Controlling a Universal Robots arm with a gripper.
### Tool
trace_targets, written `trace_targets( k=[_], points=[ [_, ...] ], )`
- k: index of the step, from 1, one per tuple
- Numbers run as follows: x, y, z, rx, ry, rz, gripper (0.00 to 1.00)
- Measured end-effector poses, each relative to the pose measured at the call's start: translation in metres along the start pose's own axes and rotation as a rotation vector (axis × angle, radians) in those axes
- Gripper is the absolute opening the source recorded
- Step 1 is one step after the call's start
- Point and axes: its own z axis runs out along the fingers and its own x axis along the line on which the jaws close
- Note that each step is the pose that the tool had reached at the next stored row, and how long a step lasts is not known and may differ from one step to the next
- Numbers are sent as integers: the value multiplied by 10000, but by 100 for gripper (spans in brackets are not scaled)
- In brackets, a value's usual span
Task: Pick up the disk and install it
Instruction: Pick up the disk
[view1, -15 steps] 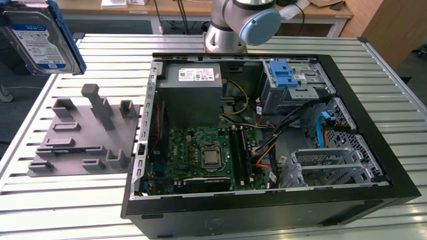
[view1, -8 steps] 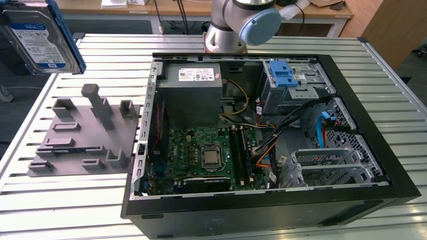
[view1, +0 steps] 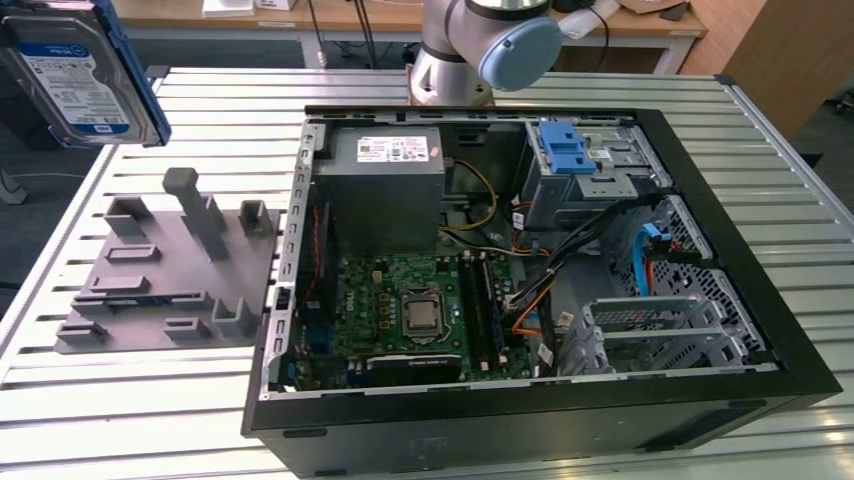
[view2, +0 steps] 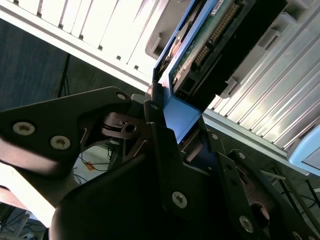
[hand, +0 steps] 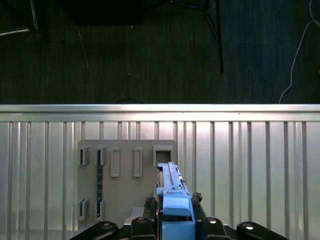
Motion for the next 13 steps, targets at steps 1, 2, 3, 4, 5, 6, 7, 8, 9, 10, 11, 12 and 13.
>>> trace_targets(
  k=[1, 2, 3, 4, 5, 6, 7, 8, 9, 10, 11, 12, 13],
  points=[
    [0, 1, -13, 1, 0, 0, 37],
    [0, 1, -23, 4, 0, 0, 37],
    [0, 1, -32, 4, 0, 0, 37],
    [1, 1, -39, 3, 1, -1, 37],
    [0, 1, -43, 3, 1, 0, 37],
    [0, 1, -43, 4, 1, 0, 37],
    [0, 1, -43, 4, 1, 0, 37],
    [0, 1, -43, 4, 1, 0, 37],
    [0, 1, -44, 4, 1, 0, 37],
    [0, 1, -44, 3, 1, 0, 37],
    [0, 1, -45, 3, 1, 0, 37],
    [0, 1, -48, 2, 2, 0, 37],
    [0, 1, -57, 1, 8, 0, 37]
  ],
)
